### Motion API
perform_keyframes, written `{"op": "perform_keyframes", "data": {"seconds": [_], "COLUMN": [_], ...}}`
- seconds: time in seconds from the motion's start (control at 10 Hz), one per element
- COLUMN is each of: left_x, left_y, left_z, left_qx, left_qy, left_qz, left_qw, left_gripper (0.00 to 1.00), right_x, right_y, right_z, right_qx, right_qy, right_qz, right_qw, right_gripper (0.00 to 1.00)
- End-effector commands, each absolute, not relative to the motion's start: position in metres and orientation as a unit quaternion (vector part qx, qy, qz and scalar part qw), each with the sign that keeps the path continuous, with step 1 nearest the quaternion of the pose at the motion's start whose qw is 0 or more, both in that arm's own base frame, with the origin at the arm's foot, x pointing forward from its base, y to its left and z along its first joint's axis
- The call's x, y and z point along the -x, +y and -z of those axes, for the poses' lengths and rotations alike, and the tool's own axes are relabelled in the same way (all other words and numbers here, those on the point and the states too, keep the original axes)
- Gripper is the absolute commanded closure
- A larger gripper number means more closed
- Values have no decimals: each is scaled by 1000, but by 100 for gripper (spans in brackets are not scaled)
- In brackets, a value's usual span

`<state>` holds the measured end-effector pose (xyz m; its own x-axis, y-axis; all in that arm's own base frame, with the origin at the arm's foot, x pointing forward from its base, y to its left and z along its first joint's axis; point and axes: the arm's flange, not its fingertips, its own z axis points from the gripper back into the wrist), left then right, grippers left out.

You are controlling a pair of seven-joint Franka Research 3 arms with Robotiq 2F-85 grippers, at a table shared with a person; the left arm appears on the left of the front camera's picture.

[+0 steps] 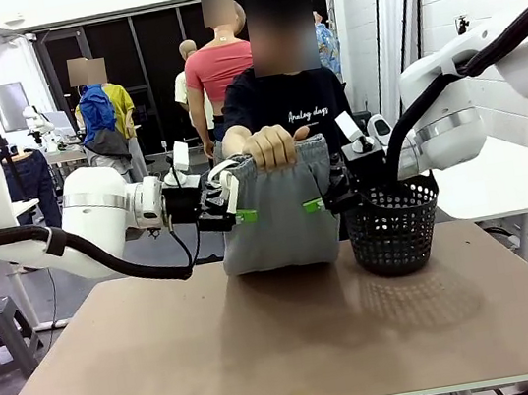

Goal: Fold the training pants.
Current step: Grab both ends of the Training pants handed by a person.

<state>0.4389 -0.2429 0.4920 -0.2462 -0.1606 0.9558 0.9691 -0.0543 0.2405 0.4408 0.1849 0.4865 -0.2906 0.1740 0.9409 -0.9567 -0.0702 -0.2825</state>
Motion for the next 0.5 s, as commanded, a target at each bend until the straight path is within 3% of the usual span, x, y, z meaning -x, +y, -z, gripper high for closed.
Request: {"op": "perform_keyframes", "data": {"seconds": [0.0, 0.2, 0.4], "left_x": [-443, -443, -441], "left_y": [-242, -241, -240], "left_z": [-498, -499, -500], "left_qx": [415, 419, 425], "left_qy": [-509, -509, -509], "left_qz": [594, 592, 586], "left_qw": [464, 464, 465], "left_gripper": [67, 100, 100], "right_x": [-448, -450, -447], "right_y": [186, 184, 180], "right_z": [-488, -488, -492], "right_qx": [-407, -432, -459], "right_qy": [-514, -515, -511], "right_qz": [-613, -606, -605], "right_qw": [440, 425, 403], "right_gripper": [62, 100, 100]}}
